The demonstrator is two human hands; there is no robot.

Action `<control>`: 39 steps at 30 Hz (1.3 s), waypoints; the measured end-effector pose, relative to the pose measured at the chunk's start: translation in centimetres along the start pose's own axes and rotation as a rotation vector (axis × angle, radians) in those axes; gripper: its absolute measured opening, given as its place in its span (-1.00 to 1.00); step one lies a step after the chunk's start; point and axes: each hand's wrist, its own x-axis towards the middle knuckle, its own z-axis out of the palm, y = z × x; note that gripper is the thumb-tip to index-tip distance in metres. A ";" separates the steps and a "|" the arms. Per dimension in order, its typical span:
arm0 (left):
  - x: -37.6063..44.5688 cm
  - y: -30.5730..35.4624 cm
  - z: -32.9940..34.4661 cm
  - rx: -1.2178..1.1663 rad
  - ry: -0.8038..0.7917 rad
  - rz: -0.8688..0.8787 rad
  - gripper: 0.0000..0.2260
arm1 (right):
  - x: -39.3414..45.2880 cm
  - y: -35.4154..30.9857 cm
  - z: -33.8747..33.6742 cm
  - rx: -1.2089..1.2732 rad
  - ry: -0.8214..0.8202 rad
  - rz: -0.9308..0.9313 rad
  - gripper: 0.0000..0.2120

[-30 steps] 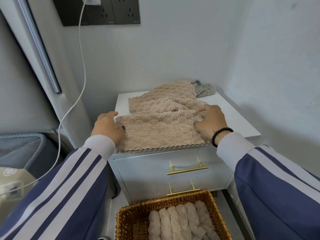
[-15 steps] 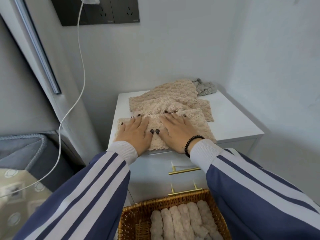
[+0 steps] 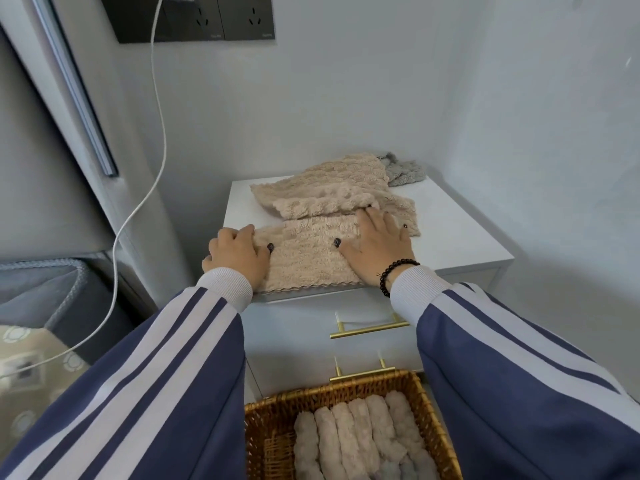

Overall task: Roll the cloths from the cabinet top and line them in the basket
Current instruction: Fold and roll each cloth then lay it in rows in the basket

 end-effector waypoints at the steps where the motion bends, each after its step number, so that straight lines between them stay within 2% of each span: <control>1: -0.3 0.1 -0.1 -0.002 0.018 -0.017 -0.53 | -0.2 0.0 0.1 0.013 0.030 0.035 -0.28; 4: -1.3 -0.2 -0.5 0.003 0.049 -0.044 -0.57 | -1.0 0.1 0.1 0.087 0.114 0.093 -0.23; 6: -2.0 -0.5 -1.0 -0.016 0.055 -0.051 -0.63 | -1.7 0.2 0.0 0.176 0.184 0.085 -0.27; 8: -3.0 -0.8 -1.8 -0.106 0.058 -0.058 -0.69 | -2.4 0.4 -0.4 0.288 0.263 0.092 -0.33; 11: -4.8 -1.3 -2.7 -0.291 0.039 -0.056 -0.80 | -3.3 1.0 -1.5 0.517 0.256 0.190 -0.32; 15: -7.0 -1.8 -4.0 -0.472 0.048 -0.052 -0.78 | -5.1 1.3 -3.9 0.661 0.124 0.334 -0.32; 18: -8.4 -2.3 -4.9 -0.634 0.038 -0.073 -0.63 | -6.6 1.5 -5.6 0.674 -0.104 0.423 -0.30; 20: -10.0 -2.6 -5.4 -0.787 -0.001 -0.098 -0.58 | -7.9 2.0 -6.2 0.796 -0.235 0.443 -0.45; 22: -11.6 -2.8 -6.0 -0.936 -0.077 -0.141 -0.69 | -9.3 2.6 -6.2 0.982 -0.342 0.461 -0.59; 24: -13.0 -2.8 -6.7 -1.150 -0.205 -0.227 -0.79 | -10.5 3.0 -6.4 1.204 -0.415 0.470 -0.54; 26: -14.3 -2.9 -7.5 -1.314 -0.319 -0.292 -0.82 | -11.9 3.1 -7.2 1.359 -0.444 0.434 -0.38; 28: -15.5 -3.0 -8.2 -1.383 -0.399 -0.302 -0.83 | -13.4 3.1 -7.8 1.453 -0.461 0.390 -0.40; 30: -16.7 -3.1 -8.7 -1.421 -0.461 -0.294 -0.85 | -14.8 3.1 -8.4 1.424 -0.383 0.385 -0.46; 33: -18.2 -3.4 -9.3 -1.455 -0.502 -0.316 -0.86 | -17.3 3.4 -9.7 1.162 -0.171 0.372 -0.45; 36: -19.4 -3.3 -9.1 -1.468 -0.538 -0.391 -0.88 | -19.4 4.1 -11.1 1.036 -0.034 0.329 -0.75; 39: -20.1 -2.7 -8.1 -1.411 -0.551 -0.446 -0.86 | -20.6 4.1 -11.7 0.946 0.036 0.239 -0.83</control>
